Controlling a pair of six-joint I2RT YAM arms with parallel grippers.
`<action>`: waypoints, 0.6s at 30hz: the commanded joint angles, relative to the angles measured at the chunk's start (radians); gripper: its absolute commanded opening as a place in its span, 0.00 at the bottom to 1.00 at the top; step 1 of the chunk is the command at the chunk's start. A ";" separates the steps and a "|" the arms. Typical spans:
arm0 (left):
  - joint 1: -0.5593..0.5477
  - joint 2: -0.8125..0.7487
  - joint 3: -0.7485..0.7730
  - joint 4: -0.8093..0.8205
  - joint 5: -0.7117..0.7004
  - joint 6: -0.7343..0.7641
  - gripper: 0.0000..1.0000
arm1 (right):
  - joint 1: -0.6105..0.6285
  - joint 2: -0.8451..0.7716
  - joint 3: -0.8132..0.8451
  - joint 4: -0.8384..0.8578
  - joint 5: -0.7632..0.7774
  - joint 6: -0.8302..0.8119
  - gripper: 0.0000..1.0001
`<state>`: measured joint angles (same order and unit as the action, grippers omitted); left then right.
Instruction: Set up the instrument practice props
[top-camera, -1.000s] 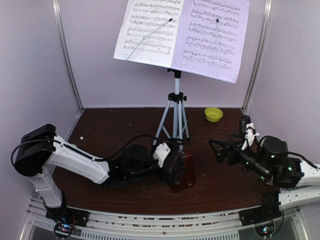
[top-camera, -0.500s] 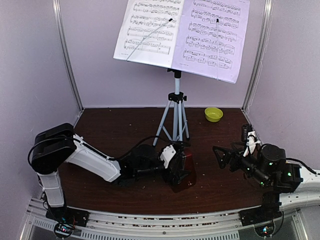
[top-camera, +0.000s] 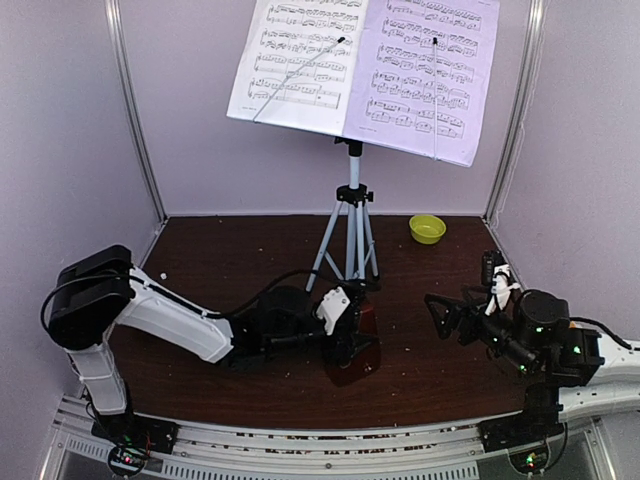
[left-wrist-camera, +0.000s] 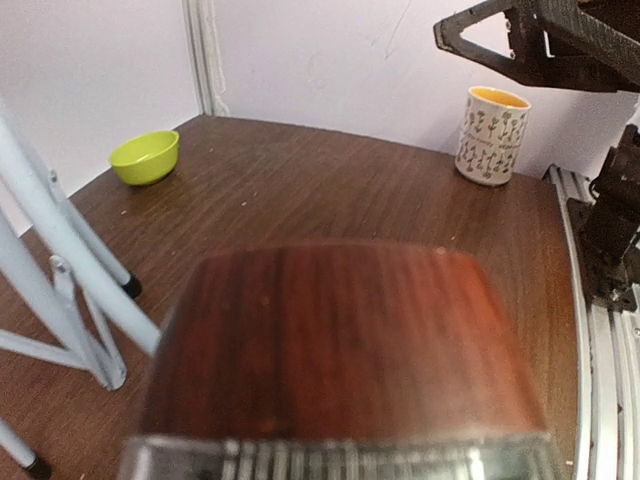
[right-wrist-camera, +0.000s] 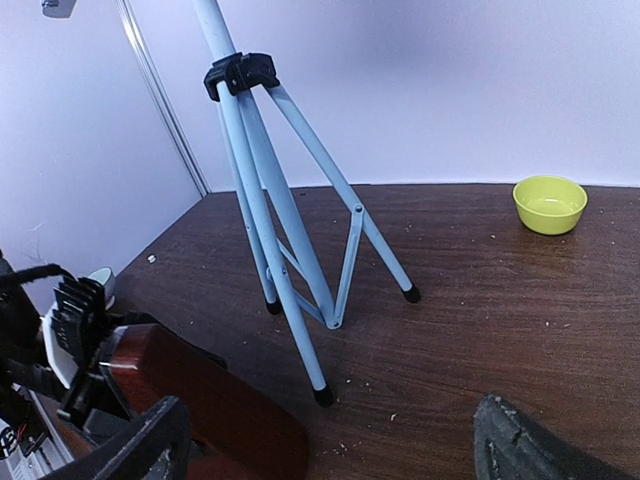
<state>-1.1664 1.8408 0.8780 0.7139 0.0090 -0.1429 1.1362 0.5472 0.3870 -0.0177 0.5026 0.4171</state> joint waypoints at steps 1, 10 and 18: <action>-0.042 -0.201 0.019 -0.109 -0.140 0.050 0.49 | -0.012 0.005 -0.043 0.072 -0.030 -0.034 0.96; -0.068 -0.433 0.194 -0.781 -0.575 -0.031 0.42 | 0.007 0.184 -0.041 0.284 -0.059 -0.111 0.84; -0.068 -0.379 0.545 -1.403 -0.845 -0.144 0.42 | 0.072 0.472 -0.031 0.654 -0.065 -0.339 0.66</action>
<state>-1.2358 1.4502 1.2575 -0.3912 -0.6380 -0.2081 1.1736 0.9360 0.3401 0.3733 0.4469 0.2272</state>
